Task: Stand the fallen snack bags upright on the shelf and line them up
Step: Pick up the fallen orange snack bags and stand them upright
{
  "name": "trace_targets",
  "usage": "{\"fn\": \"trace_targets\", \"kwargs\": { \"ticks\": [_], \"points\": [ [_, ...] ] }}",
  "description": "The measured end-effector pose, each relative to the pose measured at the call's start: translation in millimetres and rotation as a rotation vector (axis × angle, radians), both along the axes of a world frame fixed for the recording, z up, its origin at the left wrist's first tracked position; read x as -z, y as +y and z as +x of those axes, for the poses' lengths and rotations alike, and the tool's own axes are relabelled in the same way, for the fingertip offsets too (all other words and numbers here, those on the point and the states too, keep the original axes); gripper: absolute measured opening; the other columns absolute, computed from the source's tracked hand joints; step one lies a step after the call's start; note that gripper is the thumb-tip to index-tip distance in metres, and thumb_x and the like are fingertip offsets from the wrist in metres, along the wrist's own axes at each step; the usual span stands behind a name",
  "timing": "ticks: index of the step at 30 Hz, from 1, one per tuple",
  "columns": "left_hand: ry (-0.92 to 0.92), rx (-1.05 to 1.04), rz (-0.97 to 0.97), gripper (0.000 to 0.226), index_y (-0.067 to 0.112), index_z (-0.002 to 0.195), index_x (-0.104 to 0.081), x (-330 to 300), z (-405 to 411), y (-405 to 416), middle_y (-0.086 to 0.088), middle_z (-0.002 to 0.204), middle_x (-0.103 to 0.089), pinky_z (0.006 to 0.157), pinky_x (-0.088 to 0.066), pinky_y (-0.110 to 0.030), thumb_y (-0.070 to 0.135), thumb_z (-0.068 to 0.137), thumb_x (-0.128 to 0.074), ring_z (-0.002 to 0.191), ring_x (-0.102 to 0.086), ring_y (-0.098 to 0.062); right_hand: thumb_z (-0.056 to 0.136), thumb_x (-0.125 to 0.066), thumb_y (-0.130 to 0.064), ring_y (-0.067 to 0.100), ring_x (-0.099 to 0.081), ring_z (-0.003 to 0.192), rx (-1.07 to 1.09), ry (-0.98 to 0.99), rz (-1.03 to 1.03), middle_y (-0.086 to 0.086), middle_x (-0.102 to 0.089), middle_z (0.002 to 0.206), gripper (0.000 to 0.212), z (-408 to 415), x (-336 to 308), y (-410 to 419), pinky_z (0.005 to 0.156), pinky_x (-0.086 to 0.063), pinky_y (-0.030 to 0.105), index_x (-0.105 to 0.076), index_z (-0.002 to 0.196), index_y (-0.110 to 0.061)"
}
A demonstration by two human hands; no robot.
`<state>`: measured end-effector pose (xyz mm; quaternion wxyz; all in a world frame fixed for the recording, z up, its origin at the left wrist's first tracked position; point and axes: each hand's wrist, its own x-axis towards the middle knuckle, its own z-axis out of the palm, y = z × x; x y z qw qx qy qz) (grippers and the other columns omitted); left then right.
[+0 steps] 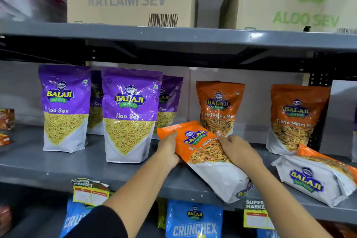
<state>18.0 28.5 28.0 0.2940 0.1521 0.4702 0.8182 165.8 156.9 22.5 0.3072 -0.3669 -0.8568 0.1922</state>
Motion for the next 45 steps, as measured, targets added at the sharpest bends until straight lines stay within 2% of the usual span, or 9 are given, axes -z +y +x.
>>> {"fn": "trace_targets", "kwargs": {
  "ticks": [4, 9, 14, 24, 28, 34, 37, 42, 45],
  "points": [
    [0.091, -0.123, -0.042, 0.038, 0.015, 0.116, -0.063, -12, -1, 14, -0.012, 0.095, -0.073, 0.087, -0.055, -0.055, 0.044, 0.095, -0.050, 0.092, -0.071, -0.034, 0.082, -0.059, -0.073, 0.017, -0.075, 0.094, -0.190, 0.322, -0.250, 0.001, -0.072, 0.118, 0.069, 23, 23, 9, 0.076, -0.058, 0.031, -0.056, 0.131, -0.025],
    [0.247, -0.054, 0.031, 0.032, 0.017, 0.090, -0.068, -30, 31, 30, -0.006, 0.076, -0.078, 0.074, -0.061, -0.048, 0.046, 0.092, -0.056, 0.070, -0.076, -0.024, 0.035, -0.104, -0.039, 0.020, -0.079, 0.094, -0.682, 0.267, -0.731, 0.002, -0.081, 0.108, 0.116, 72, 58, 34, 0.069, -0.061, 0.024, -0.048, 0.134, -0.019],
    [0.402, 0.095, 0.069, 0.036, 0.014, 0.101, -0.071, -55, 52, 30, -0.012, 0.103, -0.077, 0.086, -0.057, -0.047, 0.046, 0.091, -0.057, 0.093, -0.074, -0.029, 0.059, -0.094, -0.002, 0.027, -0.078, 0.101, -0.744, 0.346, -0.733, 0.014, -0.079, 0.112, 0.074, 77, 77, 45, 0.074, -0.062, 0.027, -0.062, 0.125, -0.003],
    [0.484, 0.069, -0.001, 0.038, 0.019, 0.114, -0.067, -45, 60, 53, -0.012, 0.114, -0.074, 0.083, -0.058, -0.042, 0.046, 0.094, -0.050, 0.093, -0.075, -0.024, 0.053, -0.101, -0.019, 0.019, -0.076, 0.108, -0.688, 0.246, -0.616, 0.001, -0.079, 0.117, 0.083, 79, 77, 103, 0.094, -0.059, 0.037, -0.062, 0.127, -0.018],
    [0.441, 0.012, -0.109, 0.037, 0.020, 0.110, -0.065, -18, 65, 65, -0.010, 0.109, -0.076, 0.083, -0.058, -0.044, 0.049, 0.092, -0.052, 0.091, -0.075, -0.026, 0.058, -0.100, -0.022, 0.013, -0.075, 0.108, -0.697, 0.180, -0.635, -0.005, -0.078, 0.118, 0.083, 82, 103, 113, 0.083, -0.060, 0.022, -0.059, 0.130, -0.023],
    [0.315, -0.128, 0.100, 0.042, 0.013, 0.112, -0.066, -23, 70, 58, -0.013, 0.108, -0.076, 0.084, -0.059, -0.047, 0.045, 0.085, -0.065, 0.097, -0.074, -0.032, 0.055, -0.100, -0.037, 0.003, -0.072, 0.110, -0.736, 0.112, -0.534, -0.016, -0.076, 0.120, 0.086, 83, 90, 107, 0.098, -0.057, 0.028, -0.057, 0.129, -0.036],
    [0.502, -0.555, 0.124, 0.026, 0.008, 0.101, -0.067, -52, 83, 56, -0.015, 0.104, -0.073, 0.088, -0.057, -0.048, 0.031, 0.089, -0.063, 0.097, -0.071, -0.032, 0.057, -0.099, -0.036, 0.008, -0.072, 0.113, -0.765, 0.162, -0.475, -0.012, -0.076, 0.121, 0.085, 73, 61, 104, 0.104, -0.054, 0.038, -0.059, 0.132, -0.031],
    [0.996, -1.045, 0.372, 0.050, 0.002, 0.140, -0.044, -76, 120, 44, -0.003, 0.144, -0.048, 0.116, -0.032, -0.036, 0.010, 0.092, -0.051, 0.138, -0.044, -0.021, 0.063, -0.091, -0.047, 0.013, -0.063, 0.120, -0.706, 0.112, -0.364, -0.011, -0.063, 0.131, 0.084, 65, 23, 91, 0.102, -0.052, 0.034, -0.050, 0.134, -0.029],
    [1.367, -0.951, 0.538, 0.040, 0.003, 0.133, -0.050, -82, 140, 41, -0.001, 0.136, -0.054, 0.108, -0.041, -0.035, 0.005, 0.092, -0.050, 0.127, -0.054, -0.024, 0.081, -0.076, -0.051, 0.011, -0.057, 0.121, -0.562, 0.347, -0.140, -0.011, -0.057, 0.126, 0.069, 79, 3, 81, 0.082, -0.049, 0.017, -0.050, 0.138, -0.024]
  ]
}}
